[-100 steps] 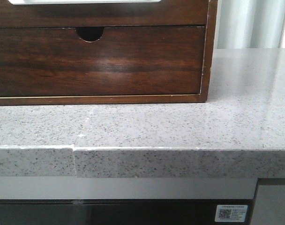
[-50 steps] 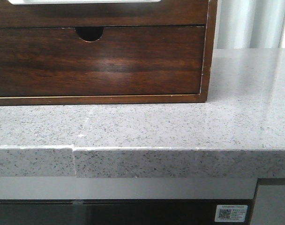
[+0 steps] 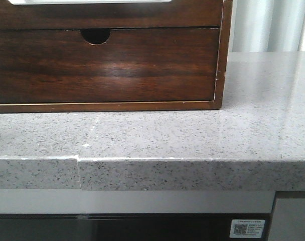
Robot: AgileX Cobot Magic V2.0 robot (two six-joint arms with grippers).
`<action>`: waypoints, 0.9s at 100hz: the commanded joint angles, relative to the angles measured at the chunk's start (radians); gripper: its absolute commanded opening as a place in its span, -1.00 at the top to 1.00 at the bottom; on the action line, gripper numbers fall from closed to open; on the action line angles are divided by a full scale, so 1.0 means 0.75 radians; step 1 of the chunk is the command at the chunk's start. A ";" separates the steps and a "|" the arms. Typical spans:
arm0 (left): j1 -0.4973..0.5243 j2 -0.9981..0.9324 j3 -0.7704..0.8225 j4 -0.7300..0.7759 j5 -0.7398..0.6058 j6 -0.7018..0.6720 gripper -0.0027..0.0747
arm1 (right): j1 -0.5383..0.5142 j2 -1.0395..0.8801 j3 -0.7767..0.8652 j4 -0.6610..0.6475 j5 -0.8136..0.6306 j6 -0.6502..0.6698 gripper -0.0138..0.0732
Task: Put scissors in drawer with both arms
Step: 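Grasp the white drawer handle with the left gripper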
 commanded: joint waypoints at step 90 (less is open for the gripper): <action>-0.007 0.743 -0.344 -0.789 0.622 0.780 -0.10 | -0.003 0.019 -0.038 0.000 -0.118 -0.003 -0.41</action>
